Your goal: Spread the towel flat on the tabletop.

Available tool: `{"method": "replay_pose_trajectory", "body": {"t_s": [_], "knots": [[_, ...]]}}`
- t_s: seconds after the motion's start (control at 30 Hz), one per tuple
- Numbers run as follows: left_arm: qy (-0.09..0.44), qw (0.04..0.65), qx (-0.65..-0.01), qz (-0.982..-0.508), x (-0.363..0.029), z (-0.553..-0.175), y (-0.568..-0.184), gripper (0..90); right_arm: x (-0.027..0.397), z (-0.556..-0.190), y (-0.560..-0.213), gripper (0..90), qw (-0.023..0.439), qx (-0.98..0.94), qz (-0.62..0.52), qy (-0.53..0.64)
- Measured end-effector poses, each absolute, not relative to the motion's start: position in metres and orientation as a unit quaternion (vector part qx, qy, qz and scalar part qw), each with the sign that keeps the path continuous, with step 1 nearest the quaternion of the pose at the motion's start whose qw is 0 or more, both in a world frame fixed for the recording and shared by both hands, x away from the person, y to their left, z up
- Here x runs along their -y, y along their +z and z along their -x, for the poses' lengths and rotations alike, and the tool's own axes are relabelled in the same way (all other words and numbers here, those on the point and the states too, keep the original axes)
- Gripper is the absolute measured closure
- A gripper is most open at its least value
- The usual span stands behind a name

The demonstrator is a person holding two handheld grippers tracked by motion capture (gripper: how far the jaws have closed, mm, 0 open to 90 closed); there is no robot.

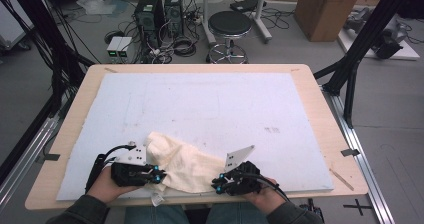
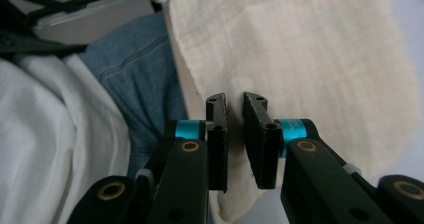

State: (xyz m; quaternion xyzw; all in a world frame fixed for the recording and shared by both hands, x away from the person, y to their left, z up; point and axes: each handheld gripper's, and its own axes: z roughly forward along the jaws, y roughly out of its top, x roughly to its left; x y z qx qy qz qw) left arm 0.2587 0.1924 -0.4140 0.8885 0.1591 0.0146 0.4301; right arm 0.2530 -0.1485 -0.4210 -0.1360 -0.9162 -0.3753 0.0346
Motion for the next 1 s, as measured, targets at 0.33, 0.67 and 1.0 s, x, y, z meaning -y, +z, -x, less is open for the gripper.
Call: {"method": "replay_pose_trajectory", "body": {"t_s": [0.33, 0.67, 1.0], "knots": [[0.031, 0.482, -0.203, -0.852, -0.209, -0.278, -0.388, 58.6, 0.153, -0.284, -0.391, 60.1, 0.013, 0.882, 0.163, -0.441], [0.122, 0.444, -0.314, -0.830, -0.214, -0.326, -0.396, 53.0, 0.123, -0.351, -0.401, 60.7, 0.015, 0.869, 0.213, -0.446], [0.102, 0.369, -0.340, -0.859, -0.205, -0.347, -0.419, 53.0, 0.092, -0.371, -0.434, 61.2, 0.070, 0.885, 0.219, -0.404]]}}
